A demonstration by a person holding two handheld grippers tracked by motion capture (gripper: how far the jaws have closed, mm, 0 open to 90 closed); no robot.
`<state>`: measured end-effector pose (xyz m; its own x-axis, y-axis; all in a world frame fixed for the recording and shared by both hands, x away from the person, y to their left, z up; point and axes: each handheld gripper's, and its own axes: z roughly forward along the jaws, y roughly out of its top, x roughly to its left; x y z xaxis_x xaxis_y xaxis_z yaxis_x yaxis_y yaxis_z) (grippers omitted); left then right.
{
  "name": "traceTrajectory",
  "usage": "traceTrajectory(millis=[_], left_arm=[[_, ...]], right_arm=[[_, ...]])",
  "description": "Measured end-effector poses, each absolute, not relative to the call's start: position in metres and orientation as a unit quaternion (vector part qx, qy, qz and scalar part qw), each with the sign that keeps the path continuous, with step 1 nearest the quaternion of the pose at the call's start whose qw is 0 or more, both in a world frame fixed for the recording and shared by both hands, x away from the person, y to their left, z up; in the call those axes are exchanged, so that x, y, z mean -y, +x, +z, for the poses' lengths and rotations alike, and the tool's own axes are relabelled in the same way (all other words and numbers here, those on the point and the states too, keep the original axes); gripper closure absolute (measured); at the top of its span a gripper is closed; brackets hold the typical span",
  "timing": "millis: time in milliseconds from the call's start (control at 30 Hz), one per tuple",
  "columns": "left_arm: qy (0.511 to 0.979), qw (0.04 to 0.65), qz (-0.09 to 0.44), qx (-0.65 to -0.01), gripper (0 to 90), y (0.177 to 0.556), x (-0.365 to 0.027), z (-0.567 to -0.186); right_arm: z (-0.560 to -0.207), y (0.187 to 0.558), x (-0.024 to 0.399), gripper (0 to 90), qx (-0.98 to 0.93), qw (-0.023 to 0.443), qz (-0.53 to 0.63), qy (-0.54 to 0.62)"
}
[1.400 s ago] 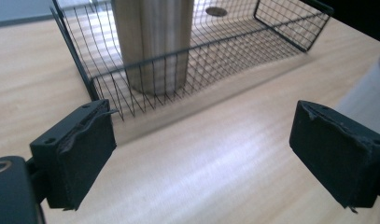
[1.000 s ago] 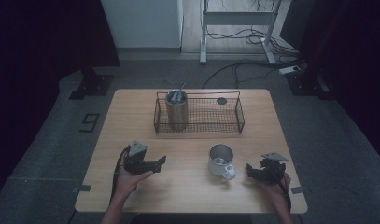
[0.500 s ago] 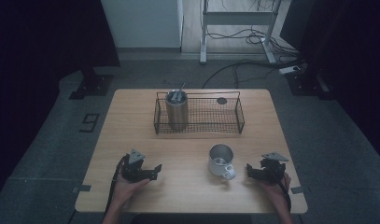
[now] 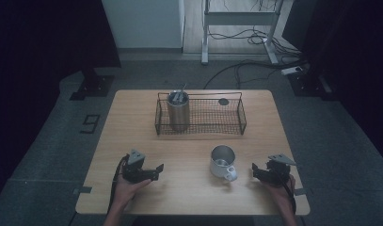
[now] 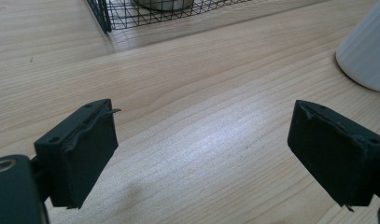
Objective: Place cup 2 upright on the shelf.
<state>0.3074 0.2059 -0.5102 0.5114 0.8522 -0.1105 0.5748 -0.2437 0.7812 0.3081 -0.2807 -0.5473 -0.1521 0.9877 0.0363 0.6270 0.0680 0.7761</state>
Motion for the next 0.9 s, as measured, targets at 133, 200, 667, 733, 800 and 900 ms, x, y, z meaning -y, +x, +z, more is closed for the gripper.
traceTrajectory(millis=[133, 200, 667, 733, 800, 900], left_arm=[[0.773, 0.402, 0.172, -0.459, 8.4, 0.306, -0.204, -0.511], [0.775, 0.399, 0.173, -0.458, 8.4, 0.306, -0.204, -0.511], [0.775, 0.405, 0.170, -0.455, 9.6, 0.304, -0.204, -0.511], [0.775, 0.404, 0.169, -0.455, 9.6, 0.304, -0.204, -0.511], [0.777, 0.402, 0.169, -0.454, 9.6, 0.304, -0.203, -0.512], [0.779, 0.400, 0.169, -0.453, 9.6, 0.304, -0.202, -0.513]], right_arm=[[-0.538, 0.303, 0.284, 12.6, -0.670, 0.264, 0.362, 0.591], [-0.534, 0.301, 0.284, 12.7, -0.667, 0.261, 0.372, 0.590], [-0.502, 0.283, 0.262, 12.9, -0.669, 0.235, 0.438, 0.553], [-0.499, 0.281, 0.259, 12.9, -0.670, 0.234, 0.442, 0.549], [-0.495, 0.278, 0.253, 12.9, -0.674, 0.233, 0.447, 0.540], [-0.490, 0.275, 0.244, 12.9, -0.681, 0.230, 0.454, 0.527]])
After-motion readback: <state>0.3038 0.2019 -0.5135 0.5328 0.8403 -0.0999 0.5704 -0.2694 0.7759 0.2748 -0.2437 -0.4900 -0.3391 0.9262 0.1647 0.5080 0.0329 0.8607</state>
